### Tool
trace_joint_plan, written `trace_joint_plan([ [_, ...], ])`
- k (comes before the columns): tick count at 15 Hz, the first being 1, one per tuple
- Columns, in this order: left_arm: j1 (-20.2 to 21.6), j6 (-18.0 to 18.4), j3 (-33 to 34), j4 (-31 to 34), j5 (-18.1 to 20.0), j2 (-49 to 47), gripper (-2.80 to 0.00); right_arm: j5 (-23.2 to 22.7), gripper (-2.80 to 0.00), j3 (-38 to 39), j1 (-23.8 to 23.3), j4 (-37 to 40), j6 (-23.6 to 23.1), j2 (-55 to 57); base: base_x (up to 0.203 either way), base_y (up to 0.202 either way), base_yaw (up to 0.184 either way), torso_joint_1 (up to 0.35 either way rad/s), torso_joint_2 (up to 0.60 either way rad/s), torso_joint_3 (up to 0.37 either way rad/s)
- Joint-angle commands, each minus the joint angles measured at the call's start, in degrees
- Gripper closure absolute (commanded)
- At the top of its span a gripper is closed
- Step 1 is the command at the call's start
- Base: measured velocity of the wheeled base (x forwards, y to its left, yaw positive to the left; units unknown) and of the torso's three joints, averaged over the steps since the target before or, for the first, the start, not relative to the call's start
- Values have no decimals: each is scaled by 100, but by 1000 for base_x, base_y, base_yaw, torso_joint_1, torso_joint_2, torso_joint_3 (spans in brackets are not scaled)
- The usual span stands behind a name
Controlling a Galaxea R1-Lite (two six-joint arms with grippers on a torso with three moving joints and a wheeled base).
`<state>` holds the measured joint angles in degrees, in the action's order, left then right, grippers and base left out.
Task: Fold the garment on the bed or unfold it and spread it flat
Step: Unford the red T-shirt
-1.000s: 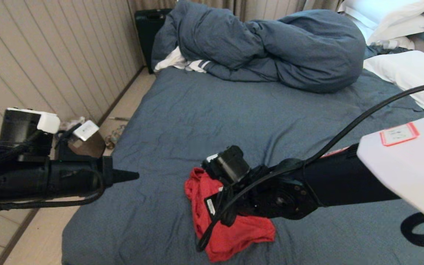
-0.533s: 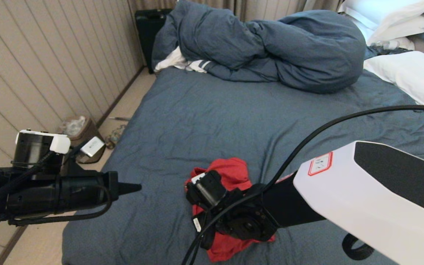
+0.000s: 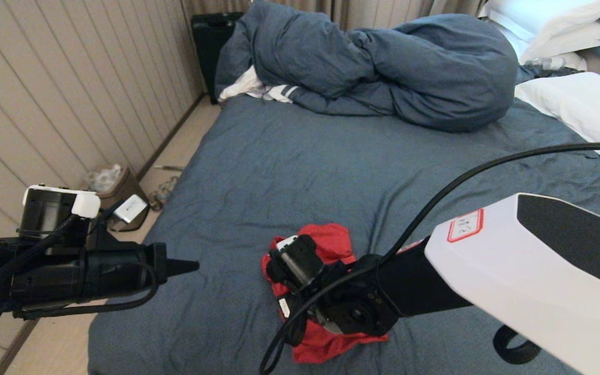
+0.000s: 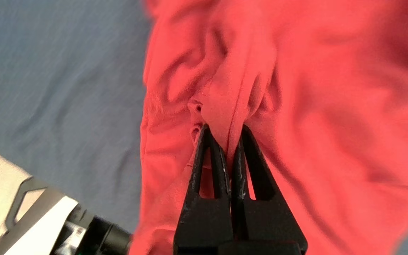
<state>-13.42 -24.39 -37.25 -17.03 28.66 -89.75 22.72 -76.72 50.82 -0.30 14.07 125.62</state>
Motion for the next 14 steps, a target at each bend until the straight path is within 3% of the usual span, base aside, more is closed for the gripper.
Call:
trace_joint_plan([
  [1,6,-13,-1,-11,17,-3,0,99,0,34,-98,-5,-37,-539,0,0,0,0,0,0],
  [4,6,-13,-1,-11,17,-8,0,236,0,145,-524,9,-222,-1329,0,0,0,0,0,0],
  [12,-2,-13,8,-11,19,-25,0,198,0,175,-555,13,-344,-1303,0,0,0,0,0,0],
  [13,6,-13,8,-11,17,-25,0,198,-65,197,-555,5,-344,-1272,0,0,0,0,0,0],
  [14,6,-13,16,-11,22,-25,0,198,-280,224,-550,4,-328,-1267,0,0,0,0,0,0],
])
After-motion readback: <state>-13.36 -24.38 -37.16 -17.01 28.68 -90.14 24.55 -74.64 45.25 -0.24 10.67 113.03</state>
